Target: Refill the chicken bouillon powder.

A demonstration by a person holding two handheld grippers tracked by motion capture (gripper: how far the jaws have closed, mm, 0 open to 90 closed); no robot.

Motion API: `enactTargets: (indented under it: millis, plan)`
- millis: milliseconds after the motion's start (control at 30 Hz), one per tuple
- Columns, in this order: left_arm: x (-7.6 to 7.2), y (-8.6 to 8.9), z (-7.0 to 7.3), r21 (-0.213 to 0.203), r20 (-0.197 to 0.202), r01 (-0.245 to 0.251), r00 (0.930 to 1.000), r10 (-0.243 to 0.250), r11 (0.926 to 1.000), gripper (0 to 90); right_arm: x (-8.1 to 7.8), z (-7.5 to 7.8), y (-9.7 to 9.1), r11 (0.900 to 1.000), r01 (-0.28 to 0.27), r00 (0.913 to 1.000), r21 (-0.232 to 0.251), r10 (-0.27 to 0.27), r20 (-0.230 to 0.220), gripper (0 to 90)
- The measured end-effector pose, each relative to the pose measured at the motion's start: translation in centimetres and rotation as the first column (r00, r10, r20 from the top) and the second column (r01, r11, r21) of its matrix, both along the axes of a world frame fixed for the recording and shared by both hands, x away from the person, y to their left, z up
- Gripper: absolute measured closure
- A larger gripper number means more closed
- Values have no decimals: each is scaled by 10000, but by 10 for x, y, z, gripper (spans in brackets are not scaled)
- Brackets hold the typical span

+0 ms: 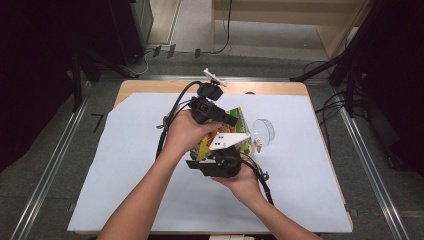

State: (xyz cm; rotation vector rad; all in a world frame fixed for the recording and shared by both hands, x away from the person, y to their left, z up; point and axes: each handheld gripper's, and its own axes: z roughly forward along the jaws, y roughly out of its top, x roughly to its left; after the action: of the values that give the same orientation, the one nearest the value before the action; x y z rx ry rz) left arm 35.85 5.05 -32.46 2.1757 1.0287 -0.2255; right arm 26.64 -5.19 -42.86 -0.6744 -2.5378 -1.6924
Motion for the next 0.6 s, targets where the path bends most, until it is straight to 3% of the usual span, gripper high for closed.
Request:
enactTargets:
  millis: [100, 600]
  plan:
    - [2, 2, -2, -38, -139, -12, 9999, 12, 10000, 816, 0, 0, 0, 10000, 0, 10000, 15, 0, -24, 702]
    - [-5, 3, 3, 199, 253, 24, 9997, -29, 9998, 822, -1, 0, 3, 10000, -20, 9999, 12, 20, -149, 705]
